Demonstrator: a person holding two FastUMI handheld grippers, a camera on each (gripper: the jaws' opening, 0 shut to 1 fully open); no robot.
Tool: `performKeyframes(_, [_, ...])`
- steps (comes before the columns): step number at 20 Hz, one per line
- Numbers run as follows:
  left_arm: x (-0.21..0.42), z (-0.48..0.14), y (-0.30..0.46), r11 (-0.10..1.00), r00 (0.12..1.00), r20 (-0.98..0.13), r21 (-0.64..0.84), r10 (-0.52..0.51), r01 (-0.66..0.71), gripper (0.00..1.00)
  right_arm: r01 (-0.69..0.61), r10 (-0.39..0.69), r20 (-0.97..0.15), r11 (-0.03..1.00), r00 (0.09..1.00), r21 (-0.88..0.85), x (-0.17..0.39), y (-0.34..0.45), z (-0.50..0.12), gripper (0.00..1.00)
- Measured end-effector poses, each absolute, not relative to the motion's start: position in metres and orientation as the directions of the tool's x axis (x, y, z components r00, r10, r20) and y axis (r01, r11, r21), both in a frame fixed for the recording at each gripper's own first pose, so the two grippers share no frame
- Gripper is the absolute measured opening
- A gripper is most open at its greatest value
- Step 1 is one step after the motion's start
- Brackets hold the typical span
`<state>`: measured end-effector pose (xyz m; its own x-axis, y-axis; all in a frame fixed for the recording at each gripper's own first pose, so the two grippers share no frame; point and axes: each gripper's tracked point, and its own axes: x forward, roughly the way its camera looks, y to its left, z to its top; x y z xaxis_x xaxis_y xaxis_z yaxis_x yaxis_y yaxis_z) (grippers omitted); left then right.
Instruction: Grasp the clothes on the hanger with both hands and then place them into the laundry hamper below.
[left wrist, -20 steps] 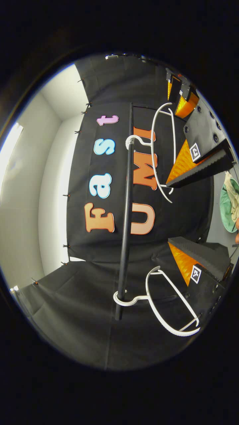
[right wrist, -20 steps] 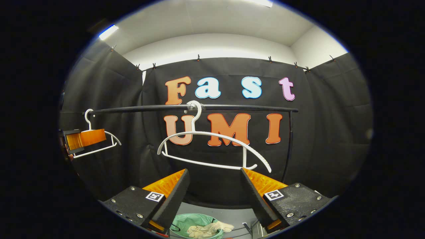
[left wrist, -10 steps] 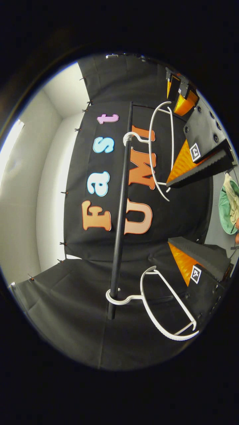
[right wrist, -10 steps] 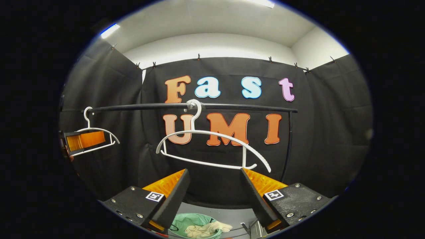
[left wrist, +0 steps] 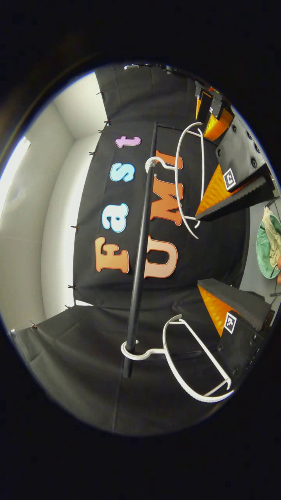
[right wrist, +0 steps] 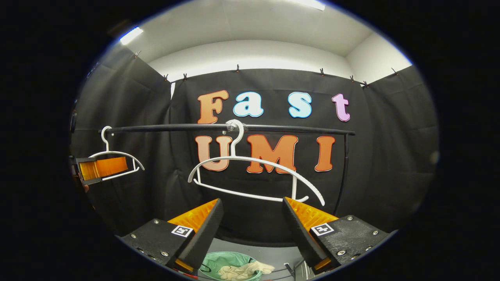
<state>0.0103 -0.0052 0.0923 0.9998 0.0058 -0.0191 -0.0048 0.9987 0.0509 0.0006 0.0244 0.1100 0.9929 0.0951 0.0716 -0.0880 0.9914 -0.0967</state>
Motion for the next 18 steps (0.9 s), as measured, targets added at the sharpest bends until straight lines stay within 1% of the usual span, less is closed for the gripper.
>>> performKeyframes(1, [0.01,0.091,-0.004,0.999,1.0,-0.02,0.048,0.008,-0.007,0.97,-0.092,0.098,0.068,0.991,0.993,-0.094,0.002,0.025,0.108,0.94])
performKeyframes(2, [0.01,0.09,-0.004,0.999,1.0,-0.022,0.044,0.008,-0.007,1.0,-0.094,0.1,0.064,0.991,0.993,-0.091,0.002,0.025,0.107,0.94])
performKeyframes(3, [0.01,0.089,-0.004,0.999,1.0,-0.026,0.039,0.007,-0.006,0.94,-0.094,0.099,0.062,0.992,0.993,-0.089,0.002,0.025,0.106,0.94])
performKeyframes(4, [0.01,0.087,-0.004,0.999,1.0,-0.03,0.034,0.005,-0.004,1.0,-0.091,0.097,0.061,0.992,0.993,-0.089,0.003,0.023,0.105,0.94])
performKeyframes(7, [0.009,0.085,-0.006,1.0,0.999,-0.037,0.029,-0.002,0.003,0.97,-0.079,0.085,0.064,0.993,0.994,-0.084,0.002,0.018,0.105,0.94])
performKeyframes(10, [0.008,0.085,-0.01,0.999,0.999,-0.04,0.032,-0.011,0.012,0.97,-0.069,0.073,0.062,0.995,0.995,-0.069,0.001,0.013,0.104,0.94])
performKeyframes(11, [0.008,0.084,-0.012,0.999,0.999,-0.041,0.032,-0.015,0.017,0.94,-0.066,0.07,0.062,0.996,0.996,-0.066,-0.001,0.011,0.103,0.94])
performKeyframes(12, [0.008,0.083,-0.014,0.999,0.999,-0.042,0.032,-0.02,0.022,0.97,-0.06,0.064,0.06,0.996,0.996,-0.065,-0.001,0.008,0.102,0.94])
performKeyframes(18, [0.011,0.079,-0.025,0.998,0.997,-0.044,-0.007,-0.06,0.06,0.97,-0.023,0.026,0.053,0.998,0.998,-0.062,-0.006,-0.004,0.099,0.94])
